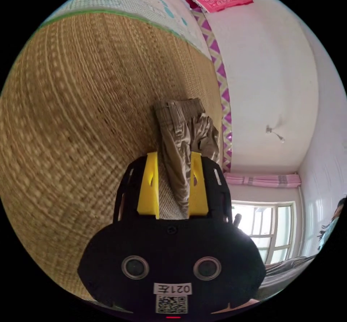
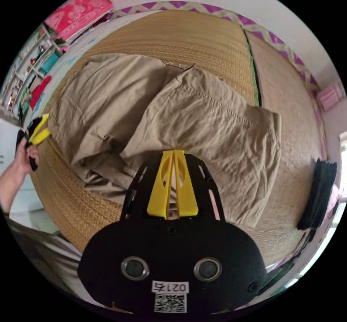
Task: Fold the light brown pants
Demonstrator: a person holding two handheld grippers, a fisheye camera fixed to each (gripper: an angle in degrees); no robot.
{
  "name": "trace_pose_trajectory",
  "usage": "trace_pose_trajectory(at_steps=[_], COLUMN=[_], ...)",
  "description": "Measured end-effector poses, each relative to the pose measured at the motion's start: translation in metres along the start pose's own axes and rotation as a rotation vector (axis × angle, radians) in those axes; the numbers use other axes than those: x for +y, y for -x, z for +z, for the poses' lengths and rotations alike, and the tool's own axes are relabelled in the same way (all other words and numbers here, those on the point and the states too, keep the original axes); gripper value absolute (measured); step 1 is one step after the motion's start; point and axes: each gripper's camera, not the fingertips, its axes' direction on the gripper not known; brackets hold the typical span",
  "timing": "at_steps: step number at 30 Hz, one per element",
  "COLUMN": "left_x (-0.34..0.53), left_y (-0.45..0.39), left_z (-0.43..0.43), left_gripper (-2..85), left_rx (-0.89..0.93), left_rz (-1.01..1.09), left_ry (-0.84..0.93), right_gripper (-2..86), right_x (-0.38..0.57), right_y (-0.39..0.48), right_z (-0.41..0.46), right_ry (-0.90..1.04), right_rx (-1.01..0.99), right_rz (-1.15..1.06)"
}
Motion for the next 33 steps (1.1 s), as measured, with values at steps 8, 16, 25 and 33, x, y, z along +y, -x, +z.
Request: trace_pose_trajectory(at_steps=[8, 16, 25, 33], left_x=[0.02, 0.12, 0.475, 0.687], left_y=[-0.066, -0.393, -0.723, -0.67], left_z=[0.012, 0.019, 0.211, 0.494], left_gripper=[2.4, -0.5, 0.7, 1.9], left_rx=[0.156, -0.052, -0.283, -0.64], left_rz=[-0.014, 0.659, 1.533, 1.851], left_ry=[0.03, 0.036, 0.148, 0.613], right_gripper=[-0.6, -0.6, -0.6, -0.6], right_x=[0.063, 0.197, 0.285, 0.363], right_y=[-0.08, -0.162, -0.226, -0.293], right_z=[-0.064, -0.088, -0.056, -0.029], right_ry=[-0.135, -0.146, -0.11, -0.089], right_rx=[-0.221, -0.313, -0.39, -0.463], right_rz=[0.178, 0.361, 0.378, 0.536])
